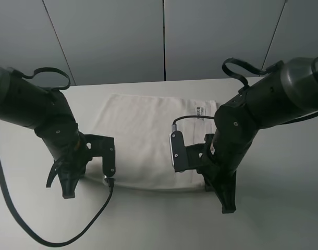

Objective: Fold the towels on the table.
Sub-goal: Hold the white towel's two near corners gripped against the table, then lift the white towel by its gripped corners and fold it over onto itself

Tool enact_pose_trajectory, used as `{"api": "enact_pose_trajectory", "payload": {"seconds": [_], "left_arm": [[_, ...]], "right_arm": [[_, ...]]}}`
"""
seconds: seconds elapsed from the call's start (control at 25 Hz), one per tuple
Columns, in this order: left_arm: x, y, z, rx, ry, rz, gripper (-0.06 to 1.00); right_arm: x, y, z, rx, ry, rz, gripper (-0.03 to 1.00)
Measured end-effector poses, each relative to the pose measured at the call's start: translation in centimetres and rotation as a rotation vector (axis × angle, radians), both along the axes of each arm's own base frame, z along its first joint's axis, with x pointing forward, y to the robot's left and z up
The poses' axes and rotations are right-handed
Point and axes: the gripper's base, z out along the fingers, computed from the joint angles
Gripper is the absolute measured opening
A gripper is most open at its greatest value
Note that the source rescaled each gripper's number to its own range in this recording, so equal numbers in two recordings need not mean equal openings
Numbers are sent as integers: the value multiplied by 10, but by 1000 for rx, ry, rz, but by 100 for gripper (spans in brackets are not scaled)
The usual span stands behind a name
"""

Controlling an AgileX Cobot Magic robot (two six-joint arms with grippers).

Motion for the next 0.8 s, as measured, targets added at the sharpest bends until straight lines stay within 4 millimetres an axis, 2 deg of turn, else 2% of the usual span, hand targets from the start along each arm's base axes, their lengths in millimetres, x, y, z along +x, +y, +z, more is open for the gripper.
{"api": "enact_pose_trajectory", "payload": {"seconds": [0.12,0.4,0.64,0.8], "left_arm": [[4,0,0,-5,-46,23,1],[4,1,-1,5,-50,44,0],[-3,1,2,26,-7,61,0],[-10,-1,12,-6,31,106,0]], "right_arm": [[0,0,0,2,3,-17,0],[0,0,1,6,2,-23,0],[-4,-1,13,26,2,-48,0],[-9,-5,26,21,22,-60,0]]}}
